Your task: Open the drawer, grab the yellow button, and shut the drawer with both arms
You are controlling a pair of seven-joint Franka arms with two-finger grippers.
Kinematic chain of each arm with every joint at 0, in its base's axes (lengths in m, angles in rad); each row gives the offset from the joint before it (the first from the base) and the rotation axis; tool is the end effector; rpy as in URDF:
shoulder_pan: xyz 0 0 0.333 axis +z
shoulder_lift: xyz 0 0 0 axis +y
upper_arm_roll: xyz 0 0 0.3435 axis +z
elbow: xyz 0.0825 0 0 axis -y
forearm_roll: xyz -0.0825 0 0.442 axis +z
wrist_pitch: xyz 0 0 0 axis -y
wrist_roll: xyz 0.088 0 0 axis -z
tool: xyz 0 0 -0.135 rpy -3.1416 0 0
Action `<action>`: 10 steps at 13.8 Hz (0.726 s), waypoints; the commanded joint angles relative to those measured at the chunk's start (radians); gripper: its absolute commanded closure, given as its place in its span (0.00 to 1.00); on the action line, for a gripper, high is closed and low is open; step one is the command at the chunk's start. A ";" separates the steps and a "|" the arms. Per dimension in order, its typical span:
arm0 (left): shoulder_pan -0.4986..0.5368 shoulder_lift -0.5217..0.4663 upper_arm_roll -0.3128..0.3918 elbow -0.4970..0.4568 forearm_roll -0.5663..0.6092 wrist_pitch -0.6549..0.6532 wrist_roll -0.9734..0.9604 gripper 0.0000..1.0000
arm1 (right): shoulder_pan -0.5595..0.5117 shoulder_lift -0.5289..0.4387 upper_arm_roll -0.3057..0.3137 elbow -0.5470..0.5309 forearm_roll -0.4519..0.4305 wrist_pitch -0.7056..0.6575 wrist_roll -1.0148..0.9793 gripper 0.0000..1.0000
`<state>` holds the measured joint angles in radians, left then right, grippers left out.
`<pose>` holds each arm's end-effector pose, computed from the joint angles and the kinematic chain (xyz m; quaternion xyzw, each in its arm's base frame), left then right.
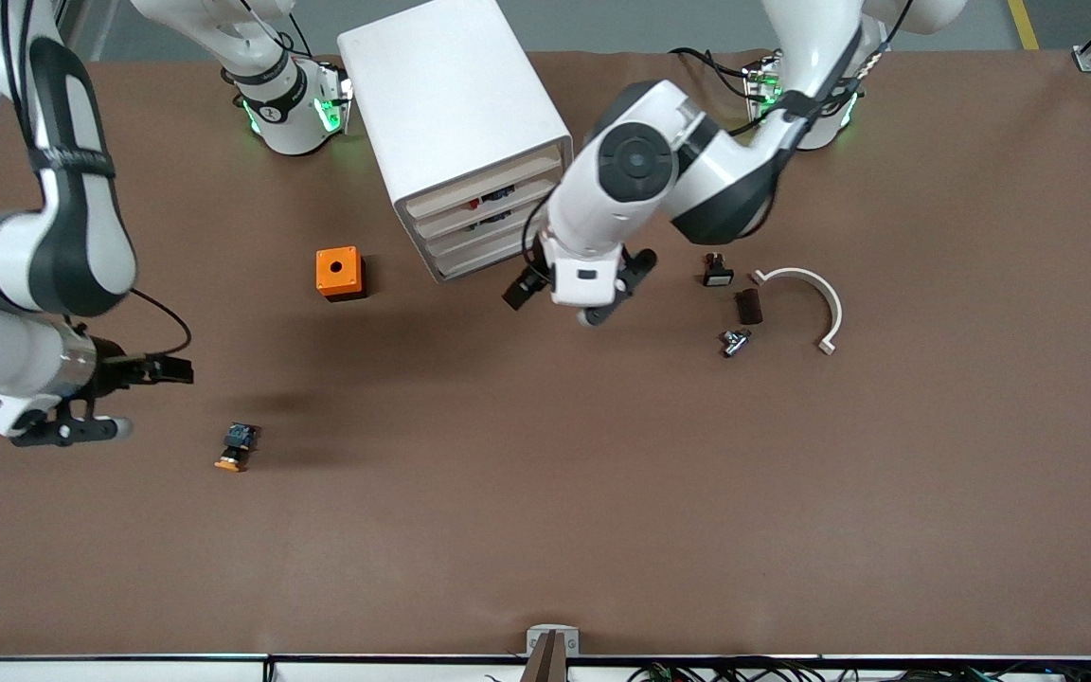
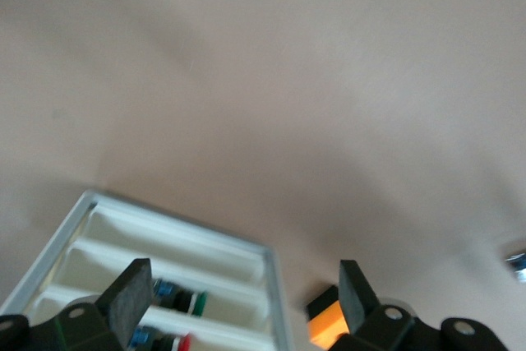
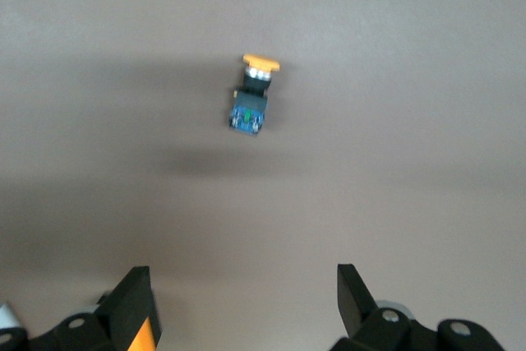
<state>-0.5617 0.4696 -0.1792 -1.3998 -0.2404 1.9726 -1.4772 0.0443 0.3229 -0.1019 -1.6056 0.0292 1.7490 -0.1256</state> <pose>0.5747 -0.5236 0.4345 0.9006 0.4035 -0.1121 0.1163 0.6919 -0.0304 0.4075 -0.9956 -0.0312 0.0886 0.0059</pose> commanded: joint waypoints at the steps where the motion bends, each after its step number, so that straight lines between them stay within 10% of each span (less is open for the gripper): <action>1: 0.080 -0.078 -0.003 -0.002 0.019 -0.053 0.084 0.00 | -0.003 -0.035 0.011 0.088 -0.018 -0.144 0.078 0.00; 10: 0.357 -0.235 -0.003 -0.004 0.032 -0.414 0.598 0.00 | 0.003 -0.076 0.019 0.293 -0.029 -0.317 0.093 0.00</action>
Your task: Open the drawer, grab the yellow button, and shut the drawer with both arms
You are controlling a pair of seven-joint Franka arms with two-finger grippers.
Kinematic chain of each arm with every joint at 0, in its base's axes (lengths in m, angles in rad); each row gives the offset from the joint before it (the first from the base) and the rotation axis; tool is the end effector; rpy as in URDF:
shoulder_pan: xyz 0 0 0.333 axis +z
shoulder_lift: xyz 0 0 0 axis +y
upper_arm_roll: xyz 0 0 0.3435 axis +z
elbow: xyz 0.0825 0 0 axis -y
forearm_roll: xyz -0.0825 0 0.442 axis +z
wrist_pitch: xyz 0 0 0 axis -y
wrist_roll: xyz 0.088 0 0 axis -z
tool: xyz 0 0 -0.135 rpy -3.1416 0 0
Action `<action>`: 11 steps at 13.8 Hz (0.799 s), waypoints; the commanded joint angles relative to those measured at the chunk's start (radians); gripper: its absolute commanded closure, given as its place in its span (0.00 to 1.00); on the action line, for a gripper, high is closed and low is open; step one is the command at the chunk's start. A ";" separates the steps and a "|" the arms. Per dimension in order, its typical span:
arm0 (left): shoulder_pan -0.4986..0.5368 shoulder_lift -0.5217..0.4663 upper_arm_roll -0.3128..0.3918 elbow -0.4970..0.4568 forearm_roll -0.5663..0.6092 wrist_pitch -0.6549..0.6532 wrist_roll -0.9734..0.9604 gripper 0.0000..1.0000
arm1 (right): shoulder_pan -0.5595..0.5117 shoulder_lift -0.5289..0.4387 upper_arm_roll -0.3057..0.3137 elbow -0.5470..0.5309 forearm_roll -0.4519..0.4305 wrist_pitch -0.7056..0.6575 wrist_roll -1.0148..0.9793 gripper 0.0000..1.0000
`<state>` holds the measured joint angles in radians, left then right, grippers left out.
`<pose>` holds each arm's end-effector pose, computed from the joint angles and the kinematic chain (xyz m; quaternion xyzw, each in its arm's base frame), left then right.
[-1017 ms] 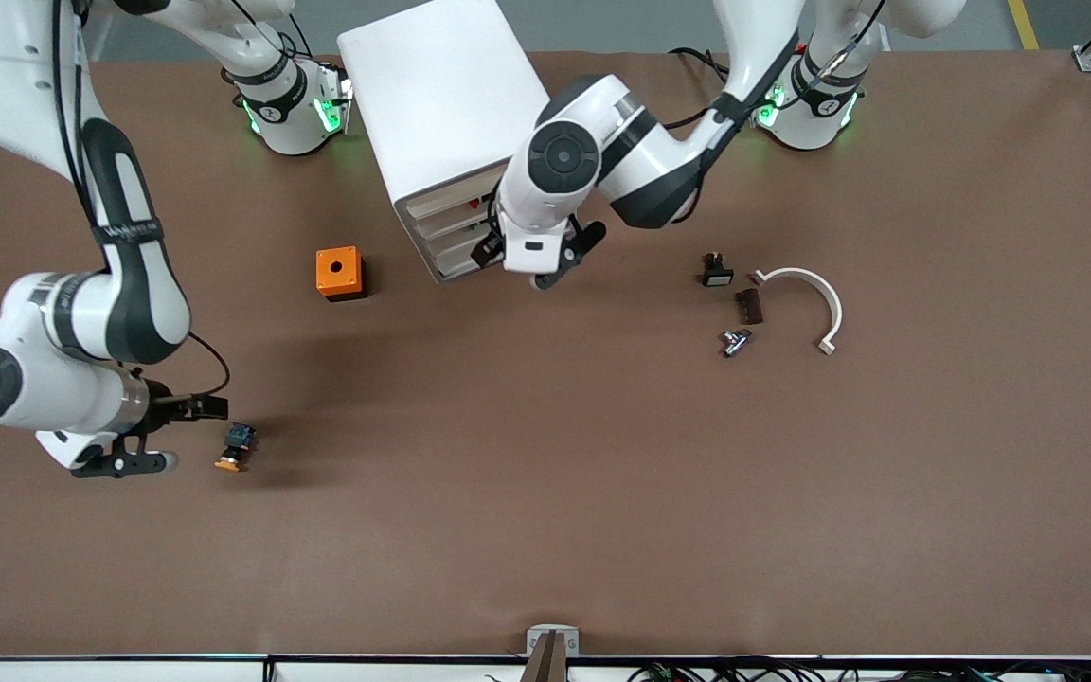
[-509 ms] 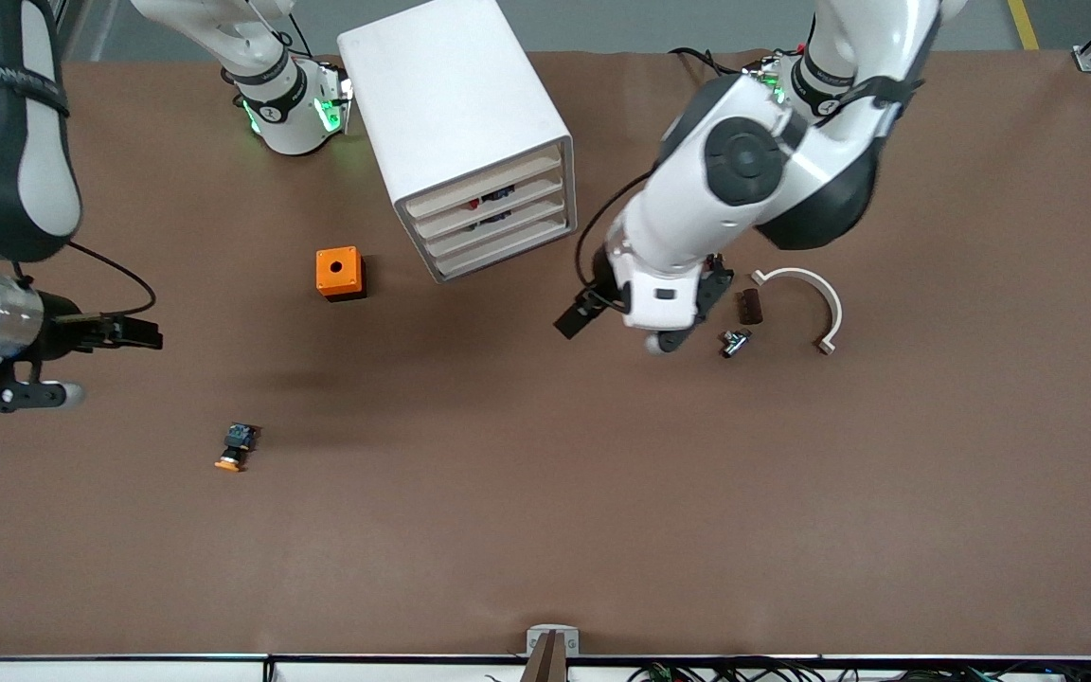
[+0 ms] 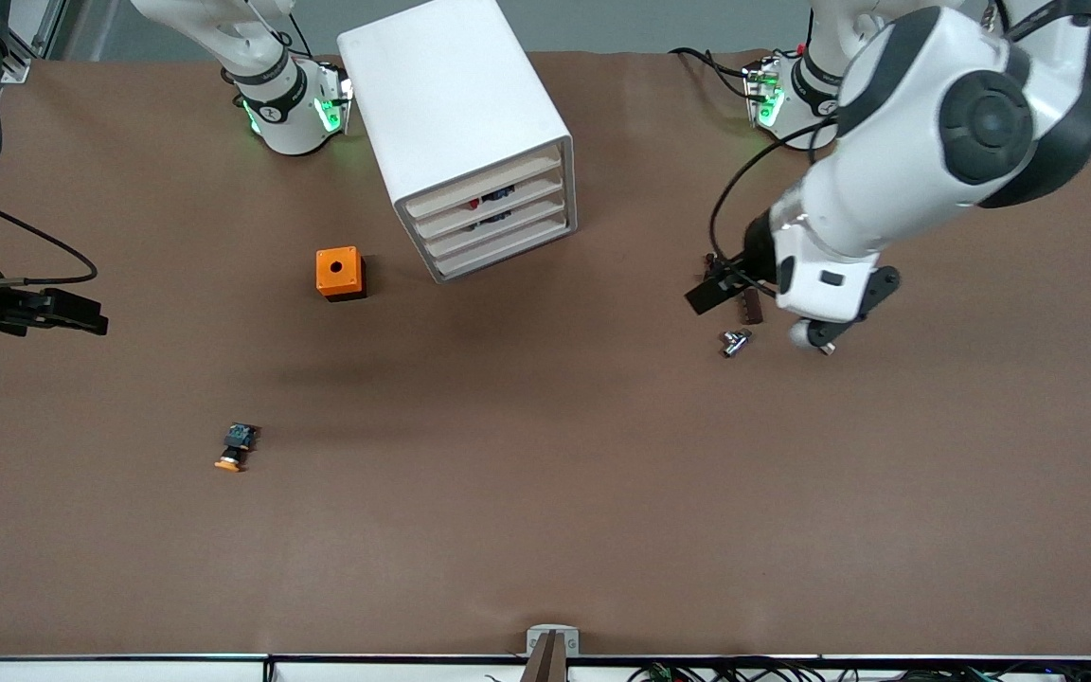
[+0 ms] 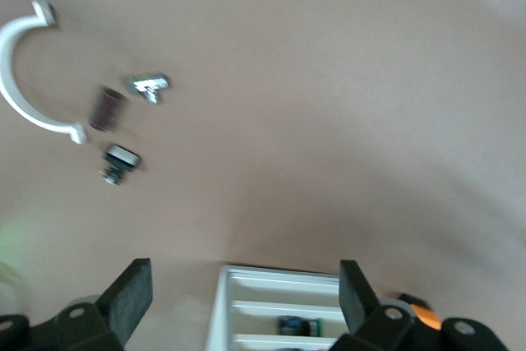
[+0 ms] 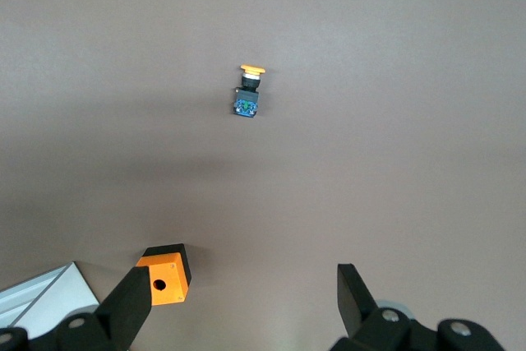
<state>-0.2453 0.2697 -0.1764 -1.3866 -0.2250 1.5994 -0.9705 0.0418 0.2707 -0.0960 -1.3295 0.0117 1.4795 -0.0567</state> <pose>0.6309 -0.2993 0.5540 0.9510 0.2767 -0.1068 0.0872 0.6859 -0.0271 0.5675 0.9982 0.0024 -0.0600 0.0037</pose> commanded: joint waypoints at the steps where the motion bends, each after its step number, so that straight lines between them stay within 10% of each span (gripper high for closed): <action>1: 0.070 -0.047 -0.006 -0.017 0.016 -0.074 0.158 0.00 | 0.019 -0.051 0.012 0.000 -0.018 -0.053 0.024 0.00; 6: 0.178 -0.124 0.017 -0.067 0.076 -0.194 0.485 0.00 | 0.012 -0.267 0.006 -0.174 -0.012 -0.065 0.023 0.00; 11: 0.143 -0.357 0.234 -0.352 0.087 -0.150 0.794 0.00 | -0.049 -0.332 0.007 -0.211 -0.006 -0.056 -0.020 0.00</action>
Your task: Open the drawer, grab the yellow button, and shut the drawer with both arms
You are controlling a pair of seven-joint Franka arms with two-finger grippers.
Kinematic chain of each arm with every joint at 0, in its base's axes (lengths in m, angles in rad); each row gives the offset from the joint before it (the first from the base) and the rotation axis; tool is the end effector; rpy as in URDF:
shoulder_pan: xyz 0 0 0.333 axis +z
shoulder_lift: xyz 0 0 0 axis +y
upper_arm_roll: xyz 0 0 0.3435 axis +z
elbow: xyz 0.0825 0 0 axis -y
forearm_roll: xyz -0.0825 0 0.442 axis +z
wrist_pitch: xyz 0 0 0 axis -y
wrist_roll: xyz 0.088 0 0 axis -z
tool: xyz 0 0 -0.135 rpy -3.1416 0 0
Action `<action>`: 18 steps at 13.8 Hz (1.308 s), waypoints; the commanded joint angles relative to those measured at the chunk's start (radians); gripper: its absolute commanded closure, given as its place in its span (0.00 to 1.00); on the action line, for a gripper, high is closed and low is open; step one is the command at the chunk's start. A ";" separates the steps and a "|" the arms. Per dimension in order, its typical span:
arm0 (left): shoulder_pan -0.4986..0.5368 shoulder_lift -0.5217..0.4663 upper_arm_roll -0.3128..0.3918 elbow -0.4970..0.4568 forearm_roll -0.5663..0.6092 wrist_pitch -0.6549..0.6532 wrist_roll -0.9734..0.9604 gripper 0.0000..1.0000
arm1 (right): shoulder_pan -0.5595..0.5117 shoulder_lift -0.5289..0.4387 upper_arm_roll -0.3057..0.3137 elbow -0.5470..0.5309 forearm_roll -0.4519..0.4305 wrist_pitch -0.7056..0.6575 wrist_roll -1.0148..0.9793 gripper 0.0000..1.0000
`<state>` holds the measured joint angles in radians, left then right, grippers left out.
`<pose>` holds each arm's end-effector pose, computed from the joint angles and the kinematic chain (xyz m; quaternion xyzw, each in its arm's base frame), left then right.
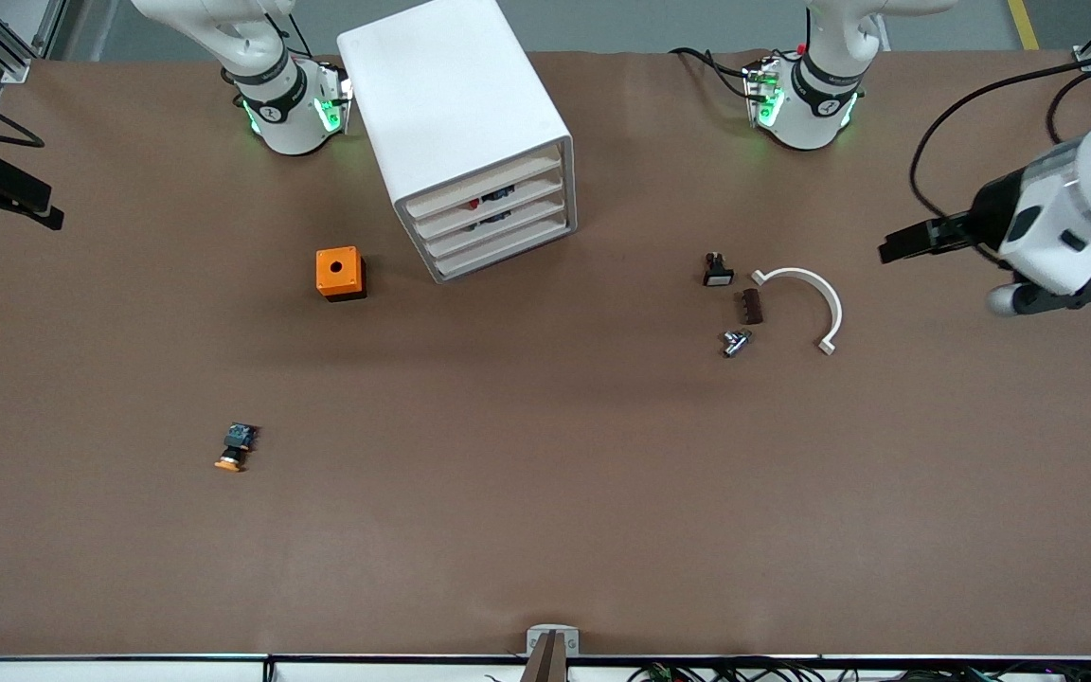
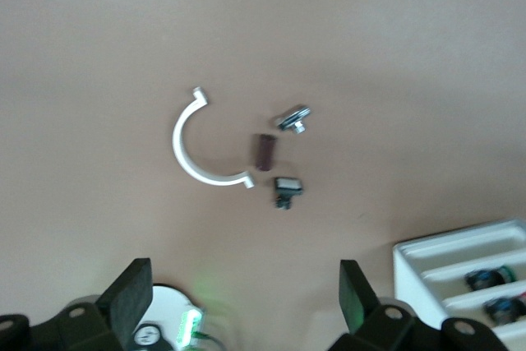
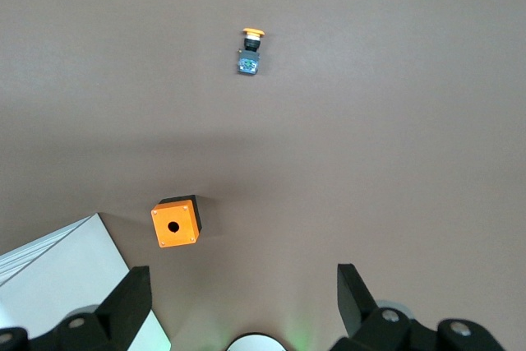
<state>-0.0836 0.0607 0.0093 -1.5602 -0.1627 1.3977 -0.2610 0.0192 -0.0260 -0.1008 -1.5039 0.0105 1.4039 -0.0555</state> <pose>0.6013 -0.0690 0.5819 0.9867 0.0874 -0.1229 0.0612 0.5819 -0.0469 0.6605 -0.9992 0.0123 0.0365 0.0090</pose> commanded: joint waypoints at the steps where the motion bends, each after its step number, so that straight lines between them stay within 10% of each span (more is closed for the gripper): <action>1: -0.015 -0.203 0.057 -0.252 0.047 0.094 0.121 0.00 | -0.027 -0.043 0.013 -0.033 -0.004 0.030 -0.021 0.00; 4: -0.004 -0.278 0.051 -0.348 0.087 0.225 0.131 0.00 | -0.028 -0.045 0.018 -0.033 -0.001 0.040 -0.021 0.00; 11: 0.017 -0.118 0.012 -0.077 0.124 0.261 0.175 0.00 | -0.048 -0.045 0.019 -0.035 0.000 0.011 -0.024 0.00; 18: 0.058 -0.078 -0.060 -0.001 0.124 0.259 0.187 0.00 | -0.051 -0.109 0.019 -0.114 0.000 0.004 -0.024 0.00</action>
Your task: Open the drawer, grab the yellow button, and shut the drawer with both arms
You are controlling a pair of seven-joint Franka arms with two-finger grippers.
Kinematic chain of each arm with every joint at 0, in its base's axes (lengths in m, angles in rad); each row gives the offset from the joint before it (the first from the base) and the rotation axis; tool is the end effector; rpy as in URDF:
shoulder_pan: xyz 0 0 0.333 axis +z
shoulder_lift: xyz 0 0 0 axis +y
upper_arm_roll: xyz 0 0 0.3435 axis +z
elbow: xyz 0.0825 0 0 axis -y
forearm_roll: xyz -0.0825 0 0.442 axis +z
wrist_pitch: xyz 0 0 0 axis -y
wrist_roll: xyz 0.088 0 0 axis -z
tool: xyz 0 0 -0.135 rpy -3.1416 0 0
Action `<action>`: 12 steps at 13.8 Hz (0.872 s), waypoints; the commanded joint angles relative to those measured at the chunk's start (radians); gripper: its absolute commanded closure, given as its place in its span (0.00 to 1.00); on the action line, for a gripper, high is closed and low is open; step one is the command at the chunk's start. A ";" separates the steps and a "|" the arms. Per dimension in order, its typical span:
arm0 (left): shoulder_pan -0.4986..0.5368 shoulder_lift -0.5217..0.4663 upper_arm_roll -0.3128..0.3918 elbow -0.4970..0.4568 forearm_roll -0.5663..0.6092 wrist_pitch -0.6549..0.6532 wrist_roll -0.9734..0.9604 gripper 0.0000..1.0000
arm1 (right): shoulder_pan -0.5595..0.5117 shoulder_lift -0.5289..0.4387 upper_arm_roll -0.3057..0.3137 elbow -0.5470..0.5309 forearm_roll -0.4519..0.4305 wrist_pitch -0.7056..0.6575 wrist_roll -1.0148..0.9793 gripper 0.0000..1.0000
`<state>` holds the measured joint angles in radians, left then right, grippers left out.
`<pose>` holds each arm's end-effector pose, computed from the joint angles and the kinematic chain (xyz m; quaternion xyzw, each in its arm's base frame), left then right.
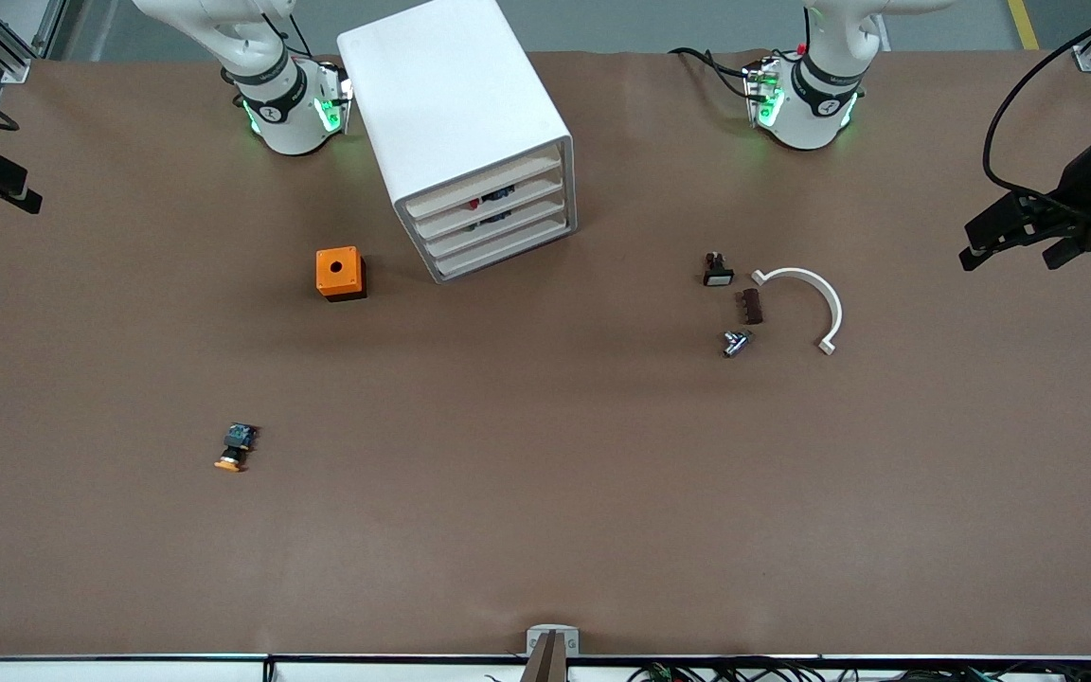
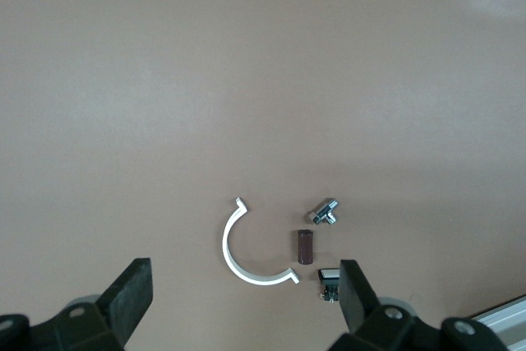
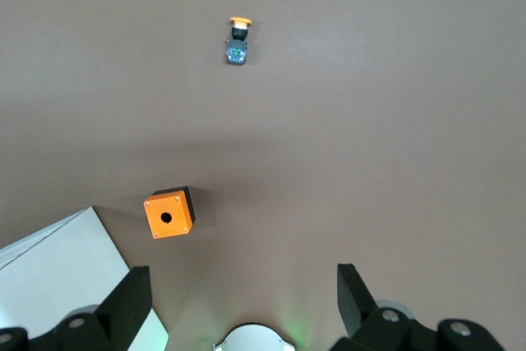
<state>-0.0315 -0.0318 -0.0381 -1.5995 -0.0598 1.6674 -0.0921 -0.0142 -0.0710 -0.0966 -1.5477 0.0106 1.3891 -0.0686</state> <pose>0.6123 -0.0506 0.6374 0.9983 0.0126 0.0473 0.0332 0.5626 -0.0631 0.6628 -0.9988 0.0201 0.0430 0.0126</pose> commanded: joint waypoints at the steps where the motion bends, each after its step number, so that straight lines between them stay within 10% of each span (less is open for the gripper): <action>1: 0.007 0.016 -0.012 0.038 0.021 -0.009 0.020 0.00 | -0.015 -0.064 0.015 -0.071 0.000 0.019 -0.011 0.00; 12: 0.015 0.006 -0.012 0.052 0.023 -0.021 0.023 0.00 | -0.003 -0.067 0.015 -0.069 0.000 0.060 -0.011 0.00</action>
<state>-0.0291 -0.0290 -0.0420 -1.5727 -0.0598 1.6649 -0.0921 -0.0140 -0.1086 -0.0883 -1.5912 0.0110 1.4309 -0.0698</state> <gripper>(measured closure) 0.000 0.000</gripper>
